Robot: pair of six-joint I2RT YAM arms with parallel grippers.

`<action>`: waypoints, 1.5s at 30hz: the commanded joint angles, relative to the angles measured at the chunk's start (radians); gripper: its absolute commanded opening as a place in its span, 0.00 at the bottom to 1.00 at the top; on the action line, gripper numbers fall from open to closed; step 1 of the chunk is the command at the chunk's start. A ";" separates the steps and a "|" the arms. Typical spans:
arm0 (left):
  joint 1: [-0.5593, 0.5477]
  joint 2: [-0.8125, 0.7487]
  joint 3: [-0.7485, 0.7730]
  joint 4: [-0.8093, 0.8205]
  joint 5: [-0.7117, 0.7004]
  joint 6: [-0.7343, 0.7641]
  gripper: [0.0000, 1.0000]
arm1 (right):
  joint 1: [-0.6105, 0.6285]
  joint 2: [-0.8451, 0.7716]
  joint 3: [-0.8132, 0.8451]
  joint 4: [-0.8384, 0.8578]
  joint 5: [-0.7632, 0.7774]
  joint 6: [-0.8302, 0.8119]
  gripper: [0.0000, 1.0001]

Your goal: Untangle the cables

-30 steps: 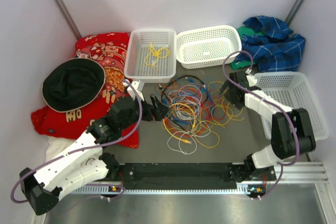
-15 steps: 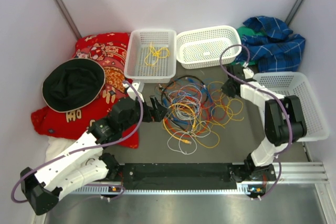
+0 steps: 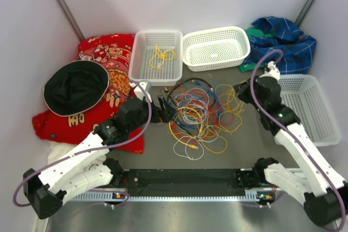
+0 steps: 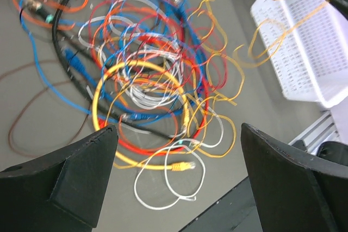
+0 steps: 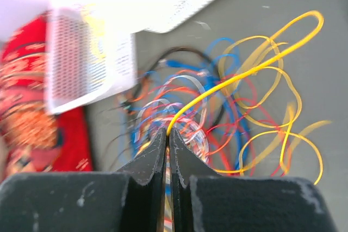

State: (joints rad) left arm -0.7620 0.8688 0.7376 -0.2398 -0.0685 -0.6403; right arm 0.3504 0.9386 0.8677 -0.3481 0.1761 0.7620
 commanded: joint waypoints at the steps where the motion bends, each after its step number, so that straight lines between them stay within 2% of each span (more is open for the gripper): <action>1: -0.005 0.004 0.055 0.156 0.028 0.027 0.99 | 0.036 -0.121 0.056 -0.066 -0.148 -0.049 0.00; 4: -0.005 0.004 0.046 0.274 0.076 0.051 0.99 | 0.059 -0.130 0.169 -0.110 -0.209 -0.064 0.00; 7: -0.005 -0.010 -0.029 0.549 0.174 0.122 0.99 | 0.059 -0.106 0.307 -0.170 -0.266 -0.046 0.00; 8: -0.005 -0.010 -0.074 0.703 0.186 0.132 0.99 | 0.058 -0.100 0.324 -0.190 -0.280 -0.027 0.00; 11: -0.005 0.018 -0.095 0.885 0.232 0.156 0.99 | 0.058 -0.081 0.372 -0.212 -0.339 0.019 0.00; 16: -0.007 0.125 -0.049 1.034 0.335 0.140 0.99 | 0.070 -0.072 0.393 -0.212 -0.400 0.066 0.00; 21: -0.034 0.244 -0.003 1.171 0.410 0.148 0.99 | 0.123 -0.060 0.383 -0.206 -0.383 0.085 0.00; 28: -0.095 0.413 0.097 1.212 0.470 0.205 0.98 | 0.191 -0.034 0.384 -0.200 -0.348 0.089 0.00; 31: -0.109 0.475 0.140 1.194 0.478 0.240 0.93 | 0.203 -0.029 0.393 -0.203 -0.340 0.089 0.00; 33: -0.111 0.509 0.161 1.185 0.480 0.257 0.89 | 0.213 -0.029 0.395 -0.204 -0.339 0.089 0.00; 36: -0.111 0.541 0.187 1.171 0.487 0.274 0.74 | 0.222 -0.027 0.395 -0.207 -0.342 0.089 0.00; 37: -0.111 0.545 0.193 1.169 0.492 0.272 0.63 | 0.223 -0.027 0.396 -0.207 -0.340 0.091 0.00; 40: -0.111 0.549 0.203 1.156 0.492 0.277 0.38 | 0.225 -0.032 0.393 -0.213 -0.333 0.083 0.00; 41: -0.111 0.546 0.201 1.146 0.492 0.278 0.22 | 0.225 -0.034 0.393 -0.215 -0.328 0.080 0.00; 42: -0.111 0.535 0.201 1.119 0.493 0.290 0.14 | 0.223 -0.040 0.393 -0.221 -0.317 0.076 0.00; 43: -0.111 0.530 0.203 1.104 0.493 0.295 0.05 | 0.225 -0.044 0.390 -0.221 -0.313 0.065 0.04; 44: -0.111 0.523 0.201 1.091 0.490 0.300 0.00 | 0.223 -0.049 0.384 -0.218 -0.308 0.060 0.16; 45: -0.111 0.503 0.200 1.077 0.481 0.310 0.00 | 0.225 -0.060 0.380 -0.216 -0.297 0.054 0.35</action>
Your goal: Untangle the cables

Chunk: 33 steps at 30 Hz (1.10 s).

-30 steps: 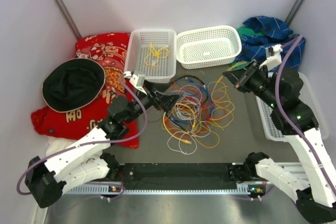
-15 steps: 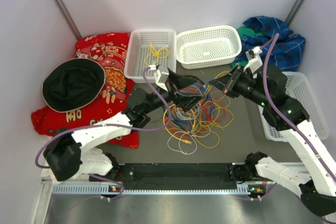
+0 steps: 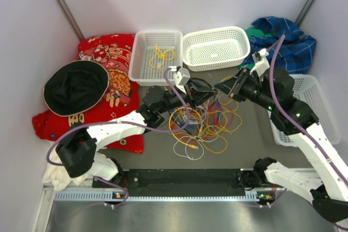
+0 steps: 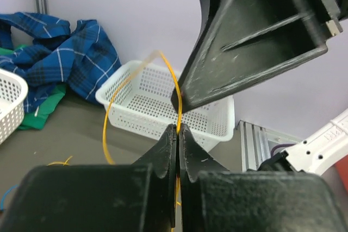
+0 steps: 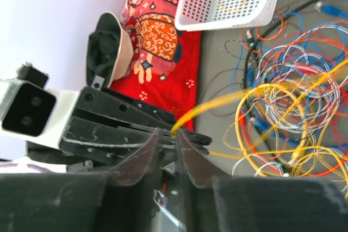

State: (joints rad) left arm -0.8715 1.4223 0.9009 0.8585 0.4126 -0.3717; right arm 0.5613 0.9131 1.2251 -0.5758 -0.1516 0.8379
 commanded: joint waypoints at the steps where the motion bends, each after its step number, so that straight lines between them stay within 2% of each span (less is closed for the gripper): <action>1: 0.000 -0.063 0.036 -0.054 -0.008 0.050 0.00 | 0.012 -0.042 0.020 0.011 0.040 -0.031 0.68; 4: 0.003 -0.118 0.055 -0.180 -0.122 0.077 0.00 | 0.014 -0.059 0.036 -0.018 0.089 -0.057 0.99; 6: 0.014 -0.152 0.085 -0.278 -0.257 0.079 0.00 | 0.012 -0.066 0.048 -0.036 0.125 -0.074 0.99; 9: 0.075 -0.146 0.206 -0.478 -0.339 0.062 0.00 | 0.012 -0.091 0.057 -0.061 0.179 -0.097 0.99; 10: 0.125 -0.138 0.284 -0.531 -0.362 0.048 0.00 | 0.012 -0.106 0.051 -0.064 0.188 -0.106 0.99; 11: 0.156 -0.125 0.326 -0.611 -0.354 0.030 0.00 | 0.014 -0.114 0.045 -0.068 0.198 -0.109 0.99; 15: 0.296 -0.044 0.519 -0.749 -0.340 -0.068 0.00 | 0.012 -0.135 0.028 -0.097 0.245 -0.123 0.99; 18: 0.362 0.012 0.622 -0.769 -0.394 -0.067 0.00 | 0.012 -0.141 0.024 -0.114 0.271 -0.138 0.99; 22: 0.465 0.111 0.810 -0.802 -0.385 -0.098 0.00 | 0.012 -0.145 0.027 -0.130 0.299 -0.171 0.99; 28: 0.531 0.280 1.029 -0.828 -0.400 -0.073 0.00 | 0.014 -0.145 0.019 -0.142 0.342 -0.213 0.99; 33: 0.577 0.386 1.057 -0.809 -0.432 -0.056 0.00 | 0.012 -0.141 -0.006 -0.142 0.380 -0.246 0.99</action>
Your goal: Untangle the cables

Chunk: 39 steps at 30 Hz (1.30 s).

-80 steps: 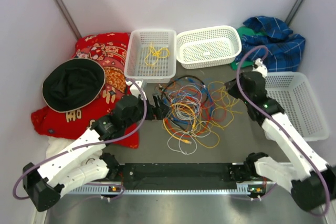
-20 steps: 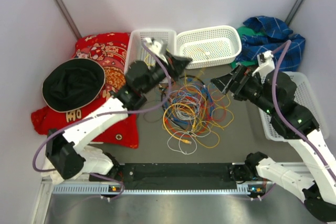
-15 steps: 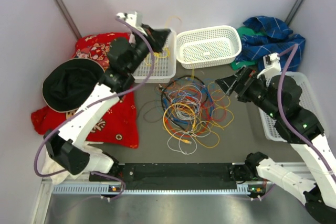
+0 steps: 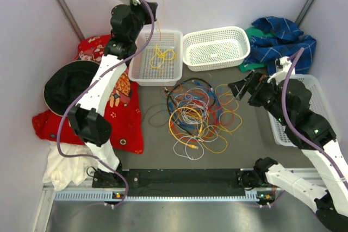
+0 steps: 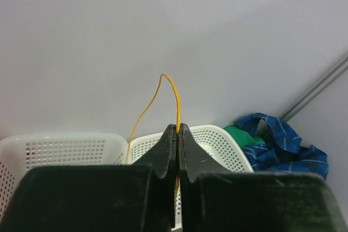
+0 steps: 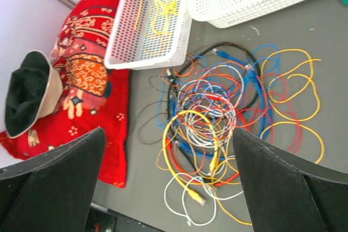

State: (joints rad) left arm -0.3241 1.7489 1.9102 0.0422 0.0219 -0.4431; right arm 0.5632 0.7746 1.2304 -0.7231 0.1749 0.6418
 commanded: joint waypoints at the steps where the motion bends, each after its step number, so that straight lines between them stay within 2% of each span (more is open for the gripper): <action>1: 0.043 0.075 0.043 0.010 -0.046 0.014 0.00 | 0.010 -0.001 -0.017 0.008 0.057 -0.056 0.99; 9: 0.063 0.247 0.018 -0.005 -0.027 0.032 0.00 | 0.010 0.083 -0.065 0.022 0.034 -0.079 0.99; 10: 0.065 0.256 0.010 -0.016 -0.027 0.035 0.06 | 0.010 0.091 -0.068 0.021 0.031 -0.088 0.99; 11: 0.065 0.267 0.013 -0.027 0.004 0.032 0.38 | 0.010 0.103 -0.071 0.017 0.029 -0.091 0.99; 12: 0.065 0.265 0.010 -0.033 0.007 0.029 0.51 | 0.012 0.107 -0.077 0.014 0.031 -0.091 0.99; 14: 0.065 0.226 -0.023 0.004 0.019 0.024 0.67 | 0.010 0.112 -0.086 0.016 0.035 -0.097 0.99; 15: 0.063 0.203 -0.067 0.027 0.032 0.017 0.99 | 0.010 0.112 -0.100 0.019 0.040 -0.099 0.99; 17: 0.062 0.131 -0.106 0.091 0.045 0.014 0.99 | 0.010 0.112 -0.120 0.028 0.060 -0.097 0.99; 22: 0.054 -0.065 -0.220 0.084 0.101 -0.012 0.99 | 0.009 0.112 -0.229 0.063 0.103 -0.065 0.99; 26: 0.030 -0.241 -0.420 0.090 0.197 -0.107 0.99 | -0.022 0.156 -0.354 0.118 0.112 -0.036 0.99; 27: -0.004 -0.276 -0.513 0.091 0.207 -0.114 0.99 | -0.034 0.175 -0.368 0.132 0.097 -0.018 0.99; 29: -0.055 -0.373 -0.604 0.075 0.204 -0.112 0.99 | -0.081 0.245 -0.402 0.177 0.025 -0.004 0.99; 30: -0.123 -0.405 -0.687 0.044 0.194 -0.102 0.99 | -0.095 0.267 -0.408 0.191 0.005 0.011 0.99; 32: -0.237 -0.498 -0.805 -0.001 0.121 -0.075 0.99 | -0.100 0.330 -0.417 0.236 -0.026 0.010 0.99; 35: -0.337 -0.632 -0.934 -0.036 0.064 -0.111 0.99 | -0.102 0.385 -0.417 0.278 -0.060 0.012 0.99; 39: -0.369 -0.819 -1.161 -0.096 0.003 -0.193 0.99 | -0.100 0.428 -0.407 0.361 -0.126 0.005 0.99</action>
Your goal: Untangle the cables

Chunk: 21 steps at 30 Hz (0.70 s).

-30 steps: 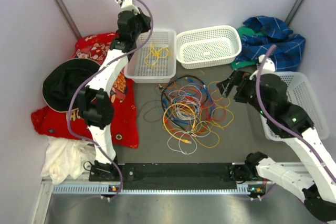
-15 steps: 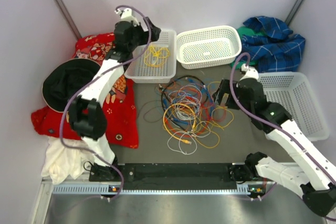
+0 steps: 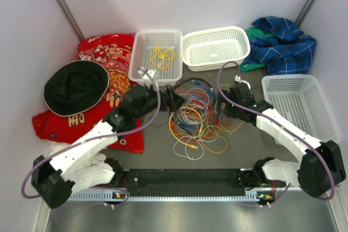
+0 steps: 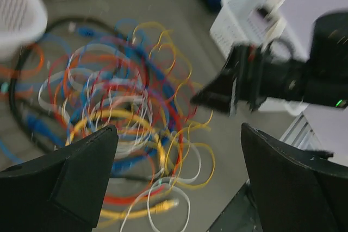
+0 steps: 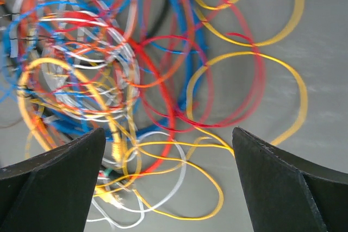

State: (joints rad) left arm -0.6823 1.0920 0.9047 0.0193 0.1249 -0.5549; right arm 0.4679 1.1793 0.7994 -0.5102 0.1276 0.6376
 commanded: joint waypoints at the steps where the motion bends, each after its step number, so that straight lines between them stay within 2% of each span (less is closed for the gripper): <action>1: -0.011 -0.231 -0.185 -0.099 -0.106 -0.098 0.99 | -0.006 0.037 0.026 0.160 -0.085 0.010 0.99; 7: -0.013 -0.401 -0.277 -0.214 -0.165 -0.117 0.99 | -0.006 0.219 0.081 0.228 -0.120 0.013 0.98; 13: -0.013 -0.434 -0.288 -0.292 -0.162 -0.125 0.99 | 0.018 0.393 0.187 0.303 -0.221 0.037 0.94; 16: -0.013 -0.445 -0.306 -0.297 -0.160 -0.134 0.99 | 0.035 0.476 0.272 0.283 -0.288 0.019 0.93; 19: -0.013 -0.448 -0.317 -0.295 -0.159 -0.135 0.99 | 0.043 0.549 0.307 0.253 -0.330 -0.001 0.77; 20: -0.013 -0.449 -0.317 -0.295 -0.160 -0.135 0.99 | 0.046 0.554 0.305 0.256 -0.333 -0.003 0.67; 21: -0.013 -0.448 -0.317 -0.294 -0.163 -0.135 0.99 | 0.048 0.554 0.297 0.265 -0.335 -0.004 0.62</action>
State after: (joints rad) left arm -0.6945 0.6590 0.5949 -0.2813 -0.0212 -0.6807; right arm 0.4980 1.7138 1.0645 -0.2684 -0.1368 0.6491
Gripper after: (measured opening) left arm 0.987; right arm 0.709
